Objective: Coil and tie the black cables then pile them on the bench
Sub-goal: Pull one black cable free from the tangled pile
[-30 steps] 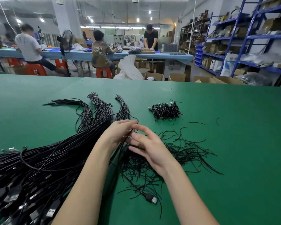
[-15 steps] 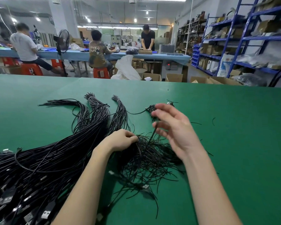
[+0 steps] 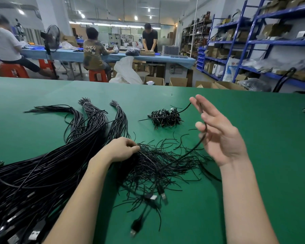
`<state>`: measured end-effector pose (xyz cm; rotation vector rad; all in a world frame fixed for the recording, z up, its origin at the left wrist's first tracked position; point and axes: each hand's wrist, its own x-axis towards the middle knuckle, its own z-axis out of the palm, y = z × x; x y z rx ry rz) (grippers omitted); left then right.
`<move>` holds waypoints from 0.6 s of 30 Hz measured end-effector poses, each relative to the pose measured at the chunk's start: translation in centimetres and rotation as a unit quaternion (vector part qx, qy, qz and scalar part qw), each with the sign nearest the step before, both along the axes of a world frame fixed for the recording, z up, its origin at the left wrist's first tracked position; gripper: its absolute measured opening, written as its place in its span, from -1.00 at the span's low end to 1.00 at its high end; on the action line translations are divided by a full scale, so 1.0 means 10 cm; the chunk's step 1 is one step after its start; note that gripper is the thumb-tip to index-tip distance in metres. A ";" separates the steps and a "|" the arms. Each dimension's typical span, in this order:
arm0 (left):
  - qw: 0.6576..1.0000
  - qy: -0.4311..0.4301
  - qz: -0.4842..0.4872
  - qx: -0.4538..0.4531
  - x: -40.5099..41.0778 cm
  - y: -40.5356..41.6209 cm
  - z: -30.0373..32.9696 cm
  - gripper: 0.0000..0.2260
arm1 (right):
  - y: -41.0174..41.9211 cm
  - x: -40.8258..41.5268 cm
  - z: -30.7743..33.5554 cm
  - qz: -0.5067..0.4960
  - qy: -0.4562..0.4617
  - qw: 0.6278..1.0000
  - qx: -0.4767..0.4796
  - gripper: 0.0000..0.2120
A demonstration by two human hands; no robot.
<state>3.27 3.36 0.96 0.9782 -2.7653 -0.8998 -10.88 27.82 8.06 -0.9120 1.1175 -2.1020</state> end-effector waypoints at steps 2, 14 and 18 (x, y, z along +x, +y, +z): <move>1.000 0.003 0.000 0.002 0.00 0.00 0.00 -0.71 | 0.05 -0.03 -0.01 0.018 -0.054 0.997 -0.055 -0.38; 0.956 0.099 -0.198 0.191 -0.04 0.45 0.43 -0.76 | -0.19 -0.02 -0.12 -0.162 -0.104 0.980 0.039 -0.62; 0.912 0.025 -0.324 0.249 -0.17 0.88 0.52 -0.65 | -0.22 0.01 -0.10 -0.159 -0.153 0.975 -0.010 -0.55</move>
